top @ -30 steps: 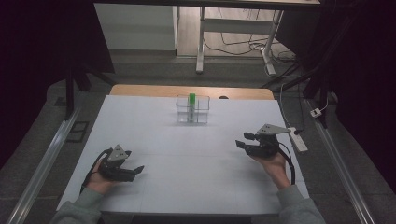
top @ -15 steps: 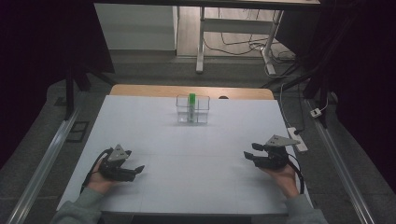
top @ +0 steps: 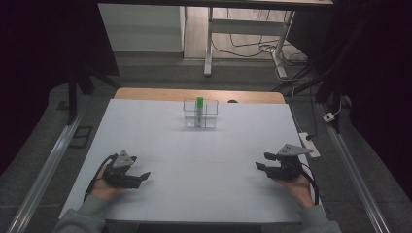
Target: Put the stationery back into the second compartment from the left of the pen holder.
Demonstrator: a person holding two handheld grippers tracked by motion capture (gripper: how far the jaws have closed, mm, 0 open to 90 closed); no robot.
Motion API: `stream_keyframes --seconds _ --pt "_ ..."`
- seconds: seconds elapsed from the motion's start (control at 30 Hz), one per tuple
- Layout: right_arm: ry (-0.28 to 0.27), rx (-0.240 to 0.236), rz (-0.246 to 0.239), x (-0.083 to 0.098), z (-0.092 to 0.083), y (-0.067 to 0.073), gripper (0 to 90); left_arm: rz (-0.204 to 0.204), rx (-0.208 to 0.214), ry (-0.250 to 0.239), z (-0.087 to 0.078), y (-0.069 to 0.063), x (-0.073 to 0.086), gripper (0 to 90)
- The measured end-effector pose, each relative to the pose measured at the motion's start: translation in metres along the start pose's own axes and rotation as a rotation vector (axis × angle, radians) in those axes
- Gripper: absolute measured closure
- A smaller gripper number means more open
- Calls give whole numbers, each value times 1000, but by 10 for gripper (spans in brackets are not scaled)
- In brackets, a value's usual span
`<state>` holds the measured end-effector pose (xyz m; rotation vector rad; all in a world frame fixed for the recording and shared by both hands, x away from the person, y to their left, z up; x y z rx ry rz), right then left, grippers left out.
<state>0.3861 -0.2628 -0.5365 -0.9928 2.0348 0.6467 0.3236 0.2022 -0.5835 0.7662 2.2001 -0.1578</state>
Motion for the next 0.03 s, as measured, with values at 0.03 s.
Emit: stream_keyframes --seconds 0.03 --pt "3 0 -1 0 0 0 401 0 0 0 0 0 0 190"
Point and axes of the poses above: each handheld gripper's, and its own axes: z roughly forward along the jaws, x roughly out of its underside, y roughly to its left, the point moved 7 cm from there along z, roughly forward along the jaws, and after that the axes turned 8 degrees about -x, right-handed, at the moved point
